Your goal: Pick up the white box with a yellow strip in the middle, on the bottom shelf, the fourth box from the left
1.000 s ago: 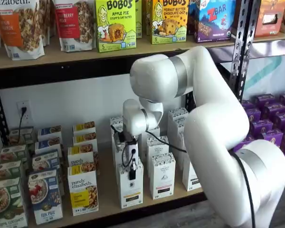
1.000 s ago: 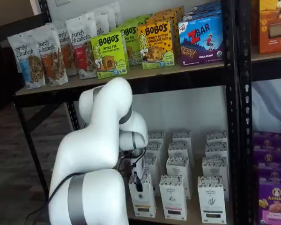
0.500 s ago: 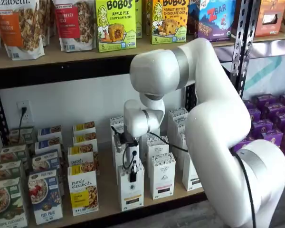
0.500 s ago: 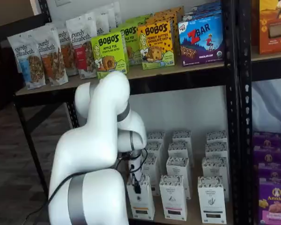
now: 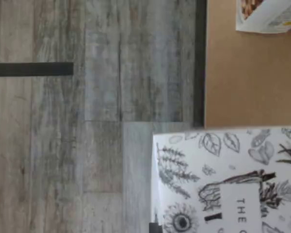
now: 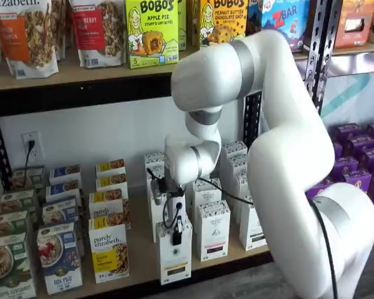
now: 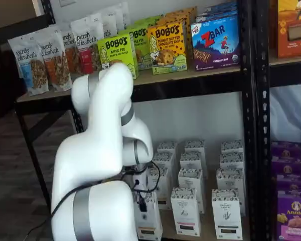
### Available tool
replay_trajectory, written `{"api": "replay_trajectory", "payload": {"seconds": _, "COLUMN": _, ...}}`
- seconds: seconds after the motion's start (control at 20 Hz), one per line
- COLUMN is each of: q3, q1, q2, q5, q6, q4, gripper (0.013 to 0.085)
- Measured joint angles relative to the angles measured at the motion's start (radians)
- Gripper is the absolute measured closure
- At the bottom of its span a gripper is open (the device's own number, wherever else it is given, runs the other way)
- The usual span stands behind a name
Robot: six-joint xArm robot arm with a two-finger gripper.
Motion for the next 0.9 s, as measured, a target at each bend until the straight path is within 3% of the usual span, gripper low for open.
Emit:
{"api": "replay_trajectory", "payload": {"seconds": 0.5, "q3": 0.260, "q1": 0.025, "q2": -0.188, "q5": -0.085, "q6": 0.015, "q4": 0.008, "gripper": 0.0490}}
{"api": "replay_trajectory", "payload": {"seconds": 0.8, "q3": 0.397, "q1": 0.035, "q2": -0.323, "q5": -0.084, "q6": 0.140, "q4": -0.112, "gripper": 0.0490}}
{"api": "replay_trajectory", "payload": {"seconds": 0.9, "q3": 0.437, "q1": 0.038, "q2": -0.372, "q5": -0.077, "q6": 0.149, "q4": -0.119, "gripper": 0.0490}}
